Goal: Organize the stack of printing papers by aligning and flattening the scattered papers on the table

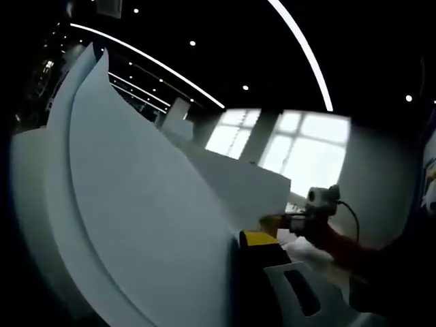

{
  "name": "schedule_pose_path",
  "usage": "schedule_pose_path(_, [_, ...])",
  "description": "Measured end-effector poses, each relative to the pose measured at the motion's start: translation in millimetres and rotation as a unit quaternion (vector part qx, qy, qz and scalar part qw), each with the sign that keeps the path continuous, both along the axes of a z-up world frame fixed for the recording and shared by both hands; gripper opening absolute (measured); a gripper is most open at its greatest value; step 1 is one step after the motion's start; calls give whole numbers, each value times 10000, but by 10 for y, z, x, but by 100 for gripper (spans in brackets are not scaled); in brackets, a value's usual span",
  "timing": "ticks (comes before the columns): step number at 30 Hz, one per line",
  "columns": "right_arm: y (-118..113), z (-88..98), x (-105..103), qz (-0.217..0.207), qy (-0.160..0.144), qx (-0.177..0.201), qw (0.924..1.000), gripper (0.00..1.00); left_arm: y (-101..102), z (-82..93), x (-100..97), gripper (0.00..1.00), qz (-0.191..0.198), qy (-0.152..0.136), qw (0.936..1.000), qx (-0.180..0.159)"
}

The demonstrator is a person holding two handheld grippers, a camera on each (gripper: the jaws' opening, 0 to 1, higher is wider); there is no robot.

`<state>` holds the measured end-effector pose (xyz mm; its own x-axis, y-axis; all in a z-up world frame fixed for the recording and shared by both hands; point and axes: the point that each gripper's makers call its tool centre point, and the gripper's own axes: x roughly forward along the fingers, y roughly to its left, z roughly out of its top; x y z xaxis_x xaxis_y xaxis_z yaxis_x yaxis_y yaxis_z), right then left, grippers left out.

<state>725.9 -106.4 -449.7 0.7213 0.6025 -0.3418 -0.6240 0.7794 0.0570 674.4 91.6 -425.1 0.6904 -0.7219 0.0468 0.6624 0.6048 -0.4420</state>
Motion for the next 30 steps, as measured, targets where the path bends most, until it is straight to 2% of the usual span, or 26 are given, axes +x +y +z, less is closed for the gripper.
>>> schedule_pose_path(5, [2, 17, -24, -21, 6, 73, 10000, 0, 0, -2, -3, 13, 1, 3, 10000, 8])
schedule_pose_path(8, [-13, 46, -32, -32, -21, 80, 10000, 0, -77, 17, -66, 13, -1, 0, 10000, 8])
schedule_pose_path(18, [-177, 184, 36, -221, -184, 228, 9993, 0, -93, 45, -90, 13, -18, 13, 10000, -35])
schedule_pose_path(30, [-252, 270, 33, -323, -304, 341, 9984, 0, -32, 41, -48, 13, -19, 23, 10000, -60])
